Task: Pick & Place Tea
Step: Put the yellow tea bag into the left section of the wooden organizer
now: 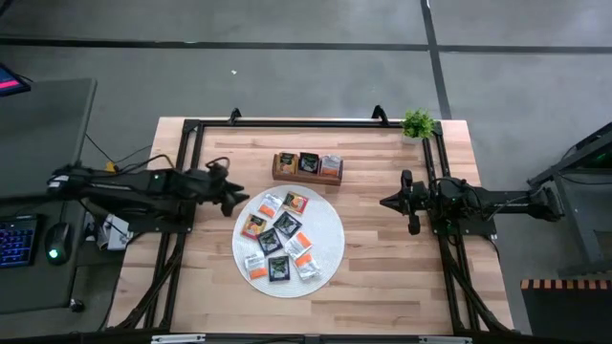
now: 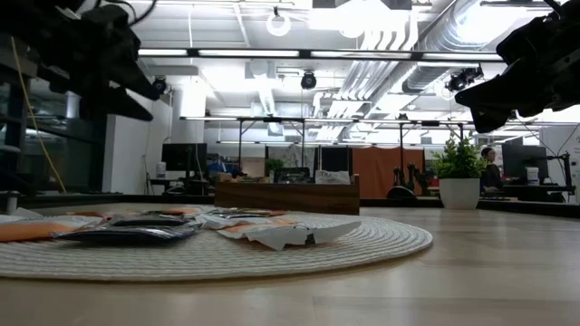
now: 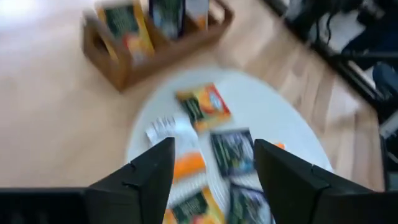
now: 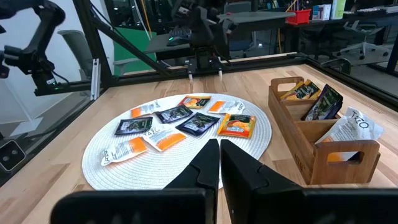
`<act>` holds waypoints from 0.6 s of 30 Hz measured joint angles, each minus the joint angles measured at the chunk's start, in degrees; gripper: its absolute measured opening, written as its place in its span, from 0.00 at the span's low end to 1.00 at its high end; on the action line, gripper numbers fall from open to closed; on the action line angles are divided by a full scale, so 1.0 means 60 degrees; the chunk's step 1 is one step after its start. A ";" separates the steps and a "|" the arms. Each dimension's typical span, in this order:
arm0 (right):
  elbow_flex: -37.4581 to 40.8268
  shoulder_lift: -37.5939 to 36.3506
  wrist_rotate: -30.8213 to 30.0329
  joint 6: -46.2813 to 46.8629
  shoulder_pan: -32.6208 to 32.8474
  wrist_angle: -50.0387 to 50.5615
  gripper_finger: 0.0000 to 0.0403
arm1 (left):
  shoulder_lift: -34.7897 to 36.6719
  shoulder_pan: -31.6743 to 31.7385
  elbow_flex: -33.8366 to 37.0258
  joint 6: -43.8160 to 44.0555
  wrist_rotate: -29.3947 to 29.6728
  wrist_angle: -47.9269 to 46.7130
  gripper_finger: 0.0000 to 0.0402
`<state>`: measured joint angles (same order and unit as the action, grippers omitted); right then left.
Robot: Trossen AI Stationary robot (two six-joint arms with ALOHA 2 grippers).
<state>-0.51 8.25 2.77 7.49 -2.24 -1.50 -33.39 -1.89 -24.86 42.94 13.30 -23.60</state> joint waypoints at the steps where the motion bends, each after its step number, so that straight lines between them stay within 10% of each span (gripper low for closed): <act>1: 0.0000 0.0000 0.0002 0.0000 0.0002 0.0004 0.03 | -0.0285 0.0000 -0.0112 0.0312 -0.0220 -0.0080 0.55; 9: 0.0000 0.0000 0.0001 -0.0003 0.0002 0.0003 0.03 | -0.2042 -0.0004 -0.0335 0.2451 -0.2581 -0.1147 0.55; 18: 0.0000 0.0000 0.0000 0.0000 0.0000 0.0000 0.03 | -0.2637 0.0019 -0.0195 0.2422 -0.3059 -0.1525 0.55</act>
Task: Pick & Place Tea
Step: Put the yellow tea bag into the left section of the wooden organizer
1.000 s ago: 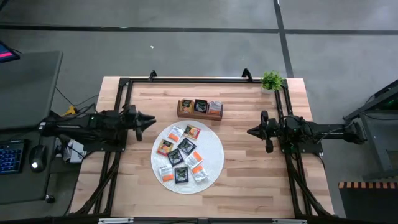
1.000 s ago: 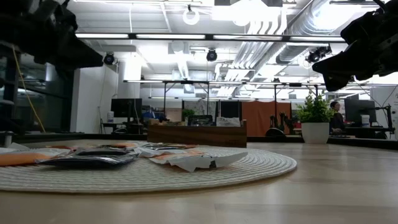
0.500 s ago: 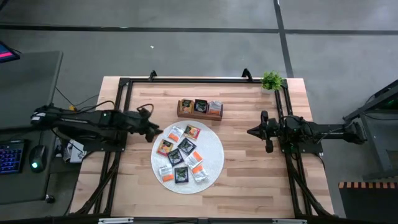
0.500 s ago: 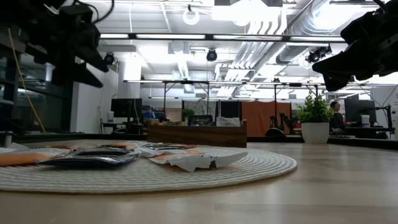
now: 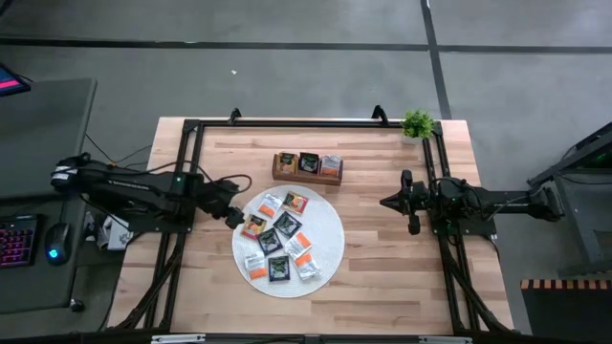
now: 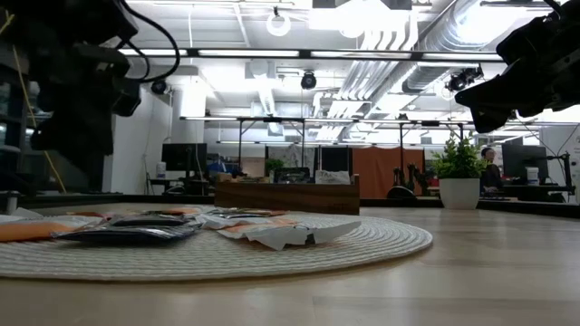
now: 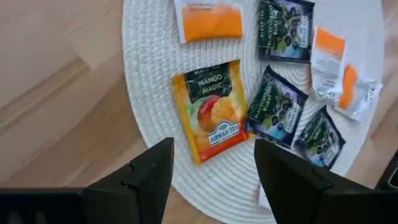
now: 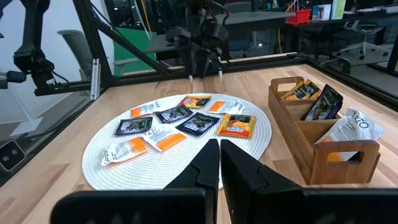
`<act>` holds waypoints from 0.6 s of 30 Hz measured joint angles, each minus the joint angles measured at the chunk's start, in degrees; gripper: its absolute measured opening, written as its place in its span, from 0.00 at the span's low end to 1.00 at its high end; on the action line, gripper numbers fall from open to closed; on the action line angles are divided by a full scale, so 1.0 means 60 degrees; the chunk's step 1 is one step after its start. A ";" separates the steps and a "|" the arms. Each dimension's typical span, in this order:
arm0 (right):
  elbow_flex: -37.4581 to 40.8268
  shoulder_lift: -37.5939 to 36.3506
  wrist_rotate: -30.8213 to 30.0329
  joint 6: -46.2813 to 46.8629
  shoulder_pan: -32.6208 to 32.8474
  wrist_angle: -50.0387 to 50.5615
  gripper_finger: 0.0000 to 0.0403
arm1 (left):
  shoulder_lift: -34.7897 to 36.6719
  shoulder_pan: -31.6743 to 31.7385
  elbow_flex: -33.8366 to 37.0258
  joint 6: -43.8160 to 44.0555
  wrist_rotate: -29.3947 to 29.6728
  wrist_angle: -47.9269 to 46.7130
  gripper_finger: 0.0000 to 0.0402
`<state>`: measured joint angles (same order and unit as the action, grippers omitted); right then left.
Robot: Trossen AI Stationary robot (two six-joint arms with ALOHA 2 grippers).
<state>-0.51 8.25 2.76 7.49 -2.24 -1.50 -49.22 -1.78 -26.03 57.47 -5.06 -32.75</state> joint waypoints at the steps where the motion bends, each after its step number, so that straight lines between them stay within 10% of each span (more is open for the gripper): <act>1: 0.0000 0.0000 0.0002 0.0000 0.0002 0.0000 0.03 | -0.0003 0.0077 0.0079 -0.0006 -0.0063 0.0046 0.55; 18: 0.0000 0.0000 0.0004 -0.0003 0.0001 0.0000 0.03 | -0.0130 0.2624 0.1306 -0.1278 -0.2113 0.2258 0.55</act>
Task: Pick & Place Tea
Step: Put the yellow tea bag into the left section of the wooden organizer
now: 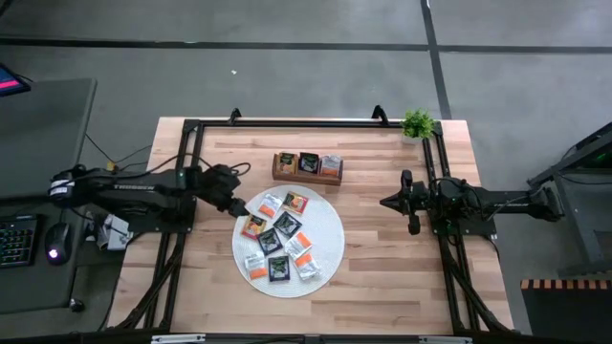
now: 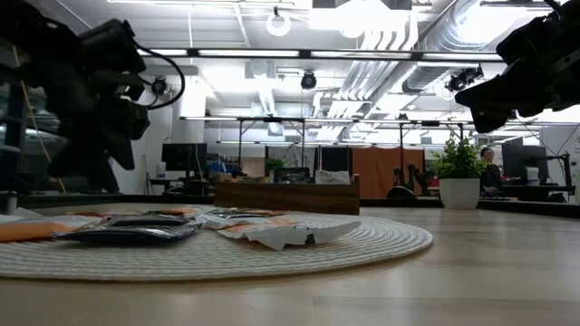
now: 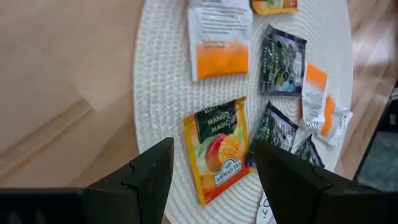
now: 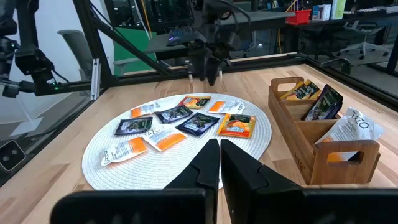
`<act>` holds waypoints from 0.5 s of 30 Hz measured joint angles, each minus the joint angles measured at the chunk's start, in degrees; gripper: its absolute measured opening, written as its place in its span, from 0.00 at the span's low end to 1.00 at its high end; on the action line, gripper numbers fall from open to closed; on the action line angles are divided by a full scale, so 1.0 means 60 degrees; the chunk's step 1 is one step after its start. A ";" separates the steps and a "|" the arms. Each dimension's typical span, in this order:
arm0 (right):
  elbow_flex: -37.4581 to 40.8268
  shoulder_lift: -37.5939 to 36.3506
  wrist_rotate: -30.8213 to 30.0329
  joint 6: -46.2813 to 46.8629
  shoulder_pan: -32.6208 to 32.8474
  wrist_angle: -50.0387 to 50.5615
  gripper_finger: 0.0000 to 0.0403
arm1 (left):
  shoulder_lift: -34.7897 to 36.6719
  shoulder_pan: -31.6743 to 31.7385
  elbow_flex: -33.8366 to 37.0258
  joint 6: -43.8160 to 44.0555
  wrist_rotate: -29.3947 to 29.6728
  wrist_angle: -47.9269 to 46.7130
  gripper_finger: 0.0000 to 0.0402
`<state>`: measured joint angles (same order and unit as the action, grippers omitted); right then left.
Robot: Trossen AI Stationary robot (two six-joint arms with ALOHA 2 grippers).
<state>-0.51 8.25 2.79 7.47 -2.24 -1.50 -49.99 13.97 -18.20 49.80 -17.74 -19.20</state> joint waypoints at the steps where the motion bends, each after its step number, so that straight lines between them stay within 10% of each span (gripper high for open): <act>1: 0.0000 0.0000 0.0000 0.0002 0.0002 0.0000 0.03 | -0.0046 0.0125 0.0000 -0.0068 -0.0107 0.0000 0.55; 15: 0.0000 0.0000 0.0000 0.0001 0.0001 0.0000 0.03 | -0.2127 0.0421 -0.0418 0.0223 -0.0322 0.0506 0.55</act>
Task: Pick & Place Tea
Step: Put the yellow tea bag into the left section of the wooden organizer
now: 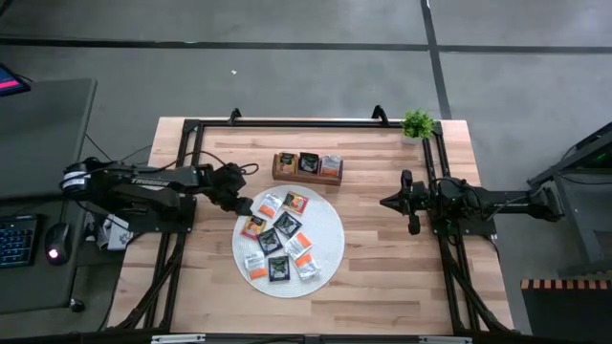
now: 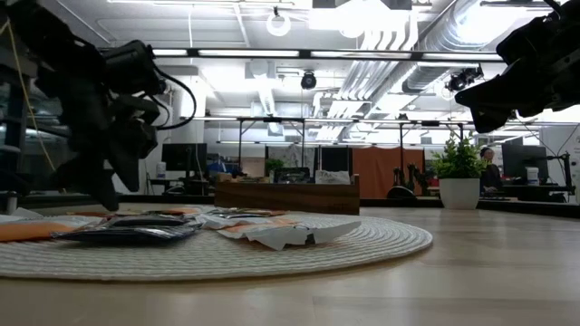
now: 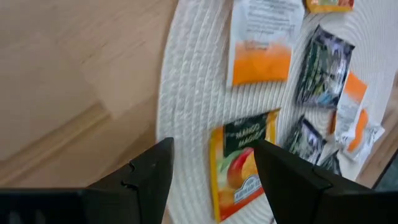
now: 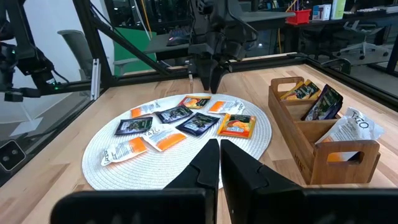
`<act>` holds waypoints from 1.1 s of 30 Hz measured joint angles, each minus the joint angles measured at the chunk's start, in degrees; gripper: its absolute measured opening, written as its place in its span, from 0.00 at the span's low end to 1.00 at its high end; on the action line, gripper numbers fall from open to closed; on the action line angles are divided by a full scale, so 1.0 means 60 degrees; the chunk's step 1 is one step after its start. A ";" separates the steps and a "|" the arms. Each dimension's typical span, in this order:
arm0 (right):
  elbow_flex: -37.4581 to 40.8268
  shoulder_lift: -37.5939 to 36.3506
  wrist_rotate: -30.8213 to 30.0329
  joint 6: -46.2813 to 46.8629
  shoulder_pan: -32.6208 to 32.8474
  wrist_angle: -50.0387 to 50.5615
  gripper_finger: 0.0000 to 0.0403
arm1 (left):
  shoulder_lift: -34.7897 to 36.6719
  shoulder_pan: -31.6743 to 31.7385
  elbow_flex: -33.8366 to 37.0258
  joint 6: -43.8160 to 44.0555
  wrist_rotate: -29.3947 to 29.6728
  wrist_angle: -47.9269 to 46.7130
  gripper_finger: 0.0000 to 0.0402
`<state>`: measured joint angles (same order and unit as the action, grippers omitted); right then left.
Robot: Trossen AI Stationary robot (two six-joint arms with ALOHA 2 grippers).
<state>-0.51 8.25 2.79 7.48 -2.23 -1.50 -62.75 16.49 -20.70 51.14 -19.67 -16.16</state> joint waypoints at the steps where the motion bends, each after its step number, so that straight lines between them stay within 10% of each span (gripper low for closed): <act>1: 0.0000 0.0000 -0.0001 -0.0001 0.0001 0.0000 0.03 | -0.0142 0.0000 -0.0112 -0.0058 -0.0022 0.0009 0.55; 33: 0.0004 0.0000 -0.0004 0.0001 0.0002 0.0000 0.03 | -0.1190 -0.1080 -0.0481 0.0778 0.0585 0.0717 0.55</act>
<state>-0.49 8.25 2.76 7.48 -2.22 -1.50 -69.89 10.01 -23.59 55.81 -16.16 -11.86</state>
